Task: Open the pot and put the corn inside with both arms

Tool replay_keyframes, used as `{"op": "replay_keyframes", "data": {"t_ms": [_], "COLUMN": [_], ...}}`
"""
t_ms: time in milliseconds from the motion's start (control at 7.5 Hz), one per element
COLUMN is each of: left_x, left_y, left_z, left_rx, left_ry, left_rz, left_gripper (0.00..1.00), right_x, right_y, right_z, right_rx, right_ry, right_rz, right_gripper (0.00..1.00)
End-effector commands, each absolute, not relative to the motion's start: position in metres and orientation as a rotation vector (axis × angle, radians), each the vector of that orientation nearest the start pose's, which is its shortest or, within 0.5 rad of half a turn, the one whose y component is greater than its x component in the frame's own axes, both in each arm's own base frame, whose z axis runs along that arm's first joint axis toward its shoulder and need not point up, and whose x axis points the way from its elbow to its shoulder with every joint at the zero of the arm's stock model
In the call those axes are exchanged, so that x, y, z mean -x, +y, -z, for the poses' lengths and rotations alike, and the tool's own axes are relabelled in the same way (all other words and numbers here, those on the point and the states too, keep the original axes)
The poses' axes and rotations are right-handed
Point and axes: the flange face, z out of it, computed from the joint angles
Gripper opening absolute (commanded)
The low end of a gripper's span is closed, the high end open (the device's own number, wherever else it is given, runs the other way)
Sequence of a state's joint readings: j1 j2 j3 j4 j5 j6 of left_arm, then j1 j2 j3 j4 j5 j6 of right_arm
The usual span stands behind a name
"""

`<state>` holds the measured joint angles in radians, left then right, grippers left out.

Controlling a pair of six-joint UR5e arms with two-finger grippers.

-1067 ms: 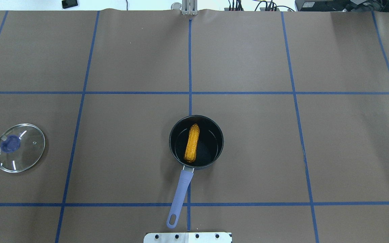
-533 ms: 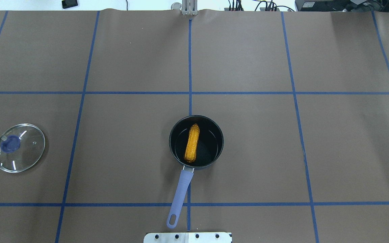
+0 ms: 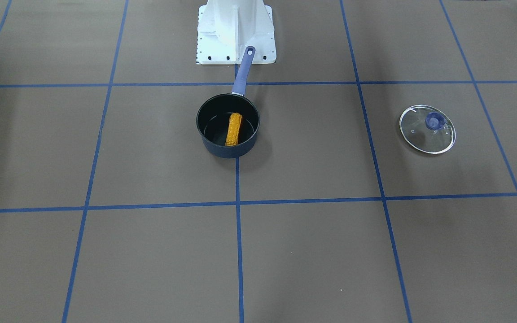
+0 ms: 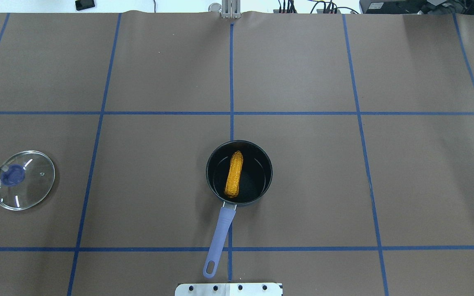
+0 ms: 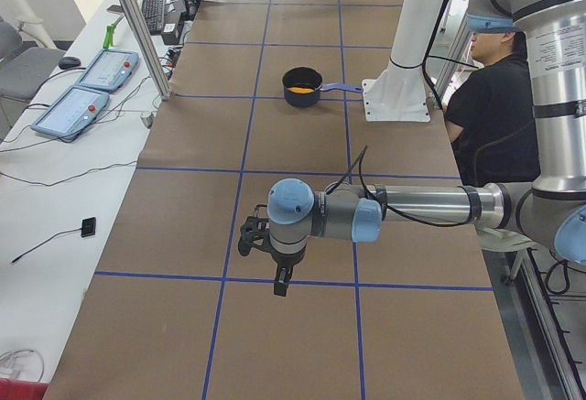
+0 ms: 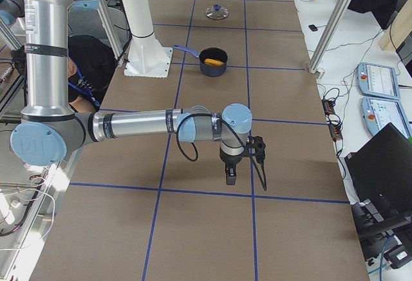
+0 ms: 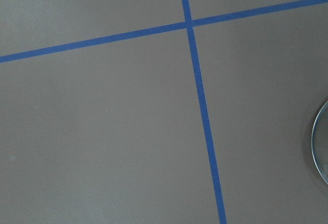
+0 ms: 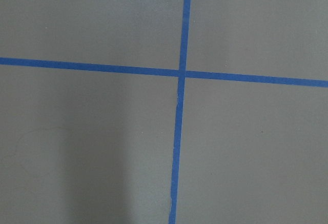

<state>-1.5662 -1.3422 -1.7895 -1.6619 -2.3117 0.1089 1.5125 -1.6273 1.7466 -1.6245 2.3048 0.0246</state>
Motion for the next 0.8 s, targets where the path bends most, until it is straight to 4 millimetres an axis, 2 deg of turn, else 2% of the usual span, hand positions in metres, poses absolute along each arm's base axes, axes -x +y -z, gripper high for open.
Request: {"op": "replay_keyframes", "data": {"t_ms": [0,667], "left_x": [0.0642,0.0642], "left_y": [-0.4015,-0.4013], "left_z": [-0.6458,-0.6461], "left_rx": [-0.116,-0.113], "left_ry": [0.736,0.736], "left_rz": [-0.138,-0.137], "left_gripper": [0.98,0.98], "right_x": [-0.0387,-0.0354], "right_y": [-0.4734,-0.4735], "right_z": [-0.6061,-0.6034], "right_rx": [-0.034,-0.036], "right_ry": [-0.741,-0.757], "right_rz": [0.057,0.065], "right_gripper": [1.00,1.00]}}
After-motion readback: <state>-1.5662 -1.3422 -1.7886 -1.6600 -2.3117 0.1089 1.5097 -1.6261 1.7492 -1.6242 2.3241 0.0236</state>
